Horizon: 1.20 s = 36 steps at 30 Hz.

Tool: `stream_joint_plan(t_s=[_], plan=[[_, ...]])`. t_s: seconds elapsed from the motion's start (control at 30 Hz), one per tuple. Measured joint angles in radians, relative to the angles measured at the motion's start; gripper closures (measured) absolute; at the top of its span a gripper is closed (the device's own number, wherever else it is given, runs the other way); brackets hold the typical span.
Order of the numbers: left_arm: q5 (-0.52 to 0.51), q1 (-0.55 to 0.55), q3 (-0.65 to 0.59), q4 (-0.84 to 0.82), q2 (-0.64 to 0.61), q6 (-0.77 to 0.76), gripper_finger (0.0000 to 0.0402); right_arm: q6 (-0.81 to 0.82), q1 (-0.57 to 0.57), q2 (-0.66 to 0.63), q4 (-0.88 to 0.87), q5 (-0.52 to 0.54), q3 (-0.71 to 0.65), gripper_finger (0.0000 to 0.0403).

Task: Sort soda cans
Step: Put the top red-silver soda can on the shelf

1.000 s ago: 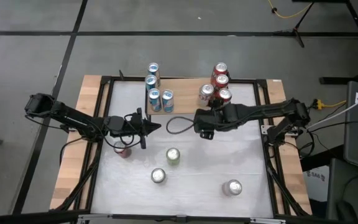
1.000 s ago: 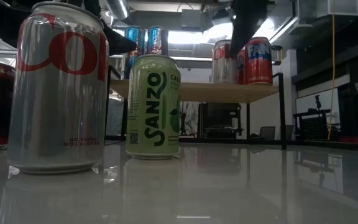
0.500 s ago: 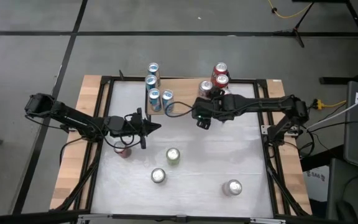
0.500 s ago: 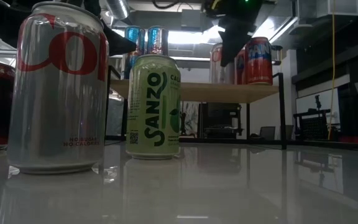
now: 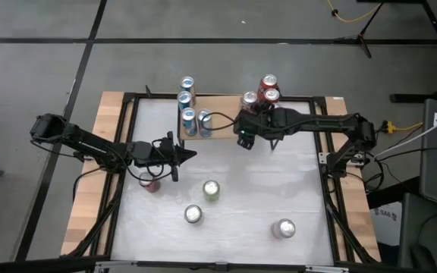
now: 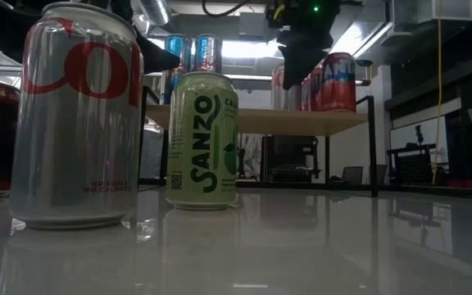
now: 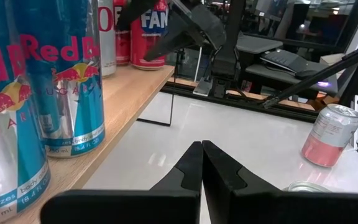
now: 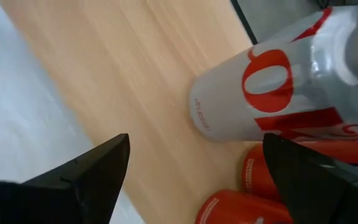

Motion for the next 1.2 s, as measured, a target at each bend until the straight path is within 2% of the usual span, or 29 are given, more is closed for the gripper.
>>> stream_joint_plan(t_s=[0.37,0.67,1.2], plan=[[0.0,0.001,0.0,0.0,0.0,0.0,0.0401,0.007,0.04,0.0,0.005,-0.048,-0.001,0.0045],[0.0,0.0,0.0,0.0,0.0,0.0,0.0401,-0.001,0.066,0.0,0.138,-0.061,0.002,0.0045],[0.0,0.0,0.0,0.0,0.0,0.0,0.0401,-0.003,-0.034,0.0,0.171,-0.032,0.002,0.0045]])
